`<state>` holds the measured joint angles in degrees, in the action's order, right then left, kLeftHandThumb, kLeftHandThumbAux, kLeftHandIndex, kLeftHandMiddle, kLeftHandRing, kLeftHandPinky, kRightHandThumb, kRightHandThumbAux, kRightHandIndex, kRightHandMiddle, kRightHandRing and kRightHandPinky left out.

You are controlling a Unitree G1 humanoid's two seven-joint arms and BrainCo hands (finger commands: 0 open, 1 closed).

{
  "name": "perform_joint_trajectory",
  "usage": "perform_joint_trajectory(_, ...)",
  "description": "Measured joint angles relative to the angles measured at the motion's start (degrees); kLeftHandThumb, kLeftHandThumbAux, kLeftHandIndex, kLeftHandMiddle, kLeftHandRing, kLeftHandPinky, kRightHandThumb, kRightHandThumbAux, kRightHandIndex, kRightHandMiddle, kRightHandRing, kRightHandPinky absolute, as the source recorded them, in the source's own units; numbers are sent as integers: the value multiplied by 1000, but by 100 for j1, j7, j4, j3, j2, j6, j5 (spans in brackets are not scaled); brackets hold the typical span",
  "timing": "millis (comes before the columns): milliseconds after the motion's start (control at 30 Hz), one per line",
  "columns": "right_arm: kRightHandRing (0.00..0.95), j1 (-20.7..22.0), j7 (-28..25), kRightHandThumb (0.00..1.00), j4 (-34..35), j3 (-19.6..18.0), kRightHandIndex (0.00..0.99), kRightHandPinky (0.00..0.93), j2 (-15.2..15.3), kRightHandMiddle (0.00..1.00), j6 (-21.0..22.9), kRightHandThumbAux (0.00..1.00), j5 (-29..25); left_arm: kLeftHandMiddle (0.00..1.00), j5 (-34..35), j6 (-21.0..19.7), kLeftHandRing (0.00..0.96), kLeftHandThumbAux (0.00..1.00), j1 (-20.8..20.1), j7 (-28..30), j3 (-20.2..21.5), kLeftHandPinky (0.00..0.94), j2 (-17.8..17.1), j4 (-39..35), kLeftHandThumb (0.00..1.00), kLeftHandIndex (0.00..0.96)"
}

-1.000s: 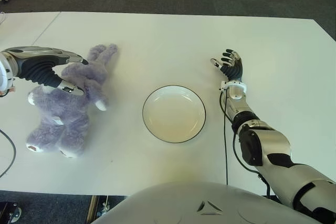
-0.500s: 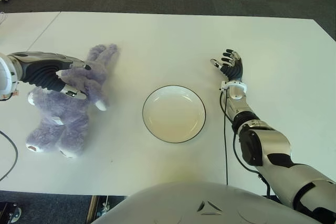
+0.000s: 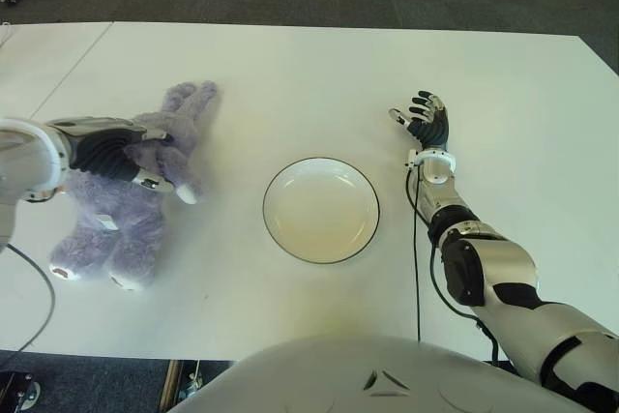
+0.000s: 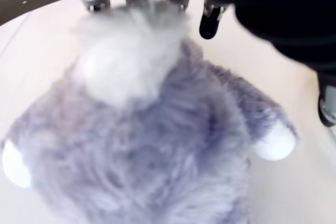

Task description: Put the doll into the plate.

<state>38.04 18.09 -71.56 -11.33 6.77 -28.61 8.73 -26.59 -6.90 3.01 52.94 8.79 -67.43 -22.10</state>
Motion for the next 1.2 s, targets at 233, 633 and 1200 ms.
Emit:
perform_joint_trajectory(233,263,0,-17,111,-2,-2,196,276,1,247,0,815,0,0,-335,-98,0,353,-105,-449,-287,0,343,100,13,0)
perform_joint_trajectory(633,265,-2,-37,114,-2,-5,186,275,8,249,0,815,0,0,-681,-187,0,351,-541,-693,-688,0,602,449,0,0)
perform_joint_trajectory(1200,261,-5,-127,124,-3,-74,190,274,20,241,0,828,-28,0,-2363,-752,0,351,-1651,-1731,-2014,0,1599,1982,0,0)
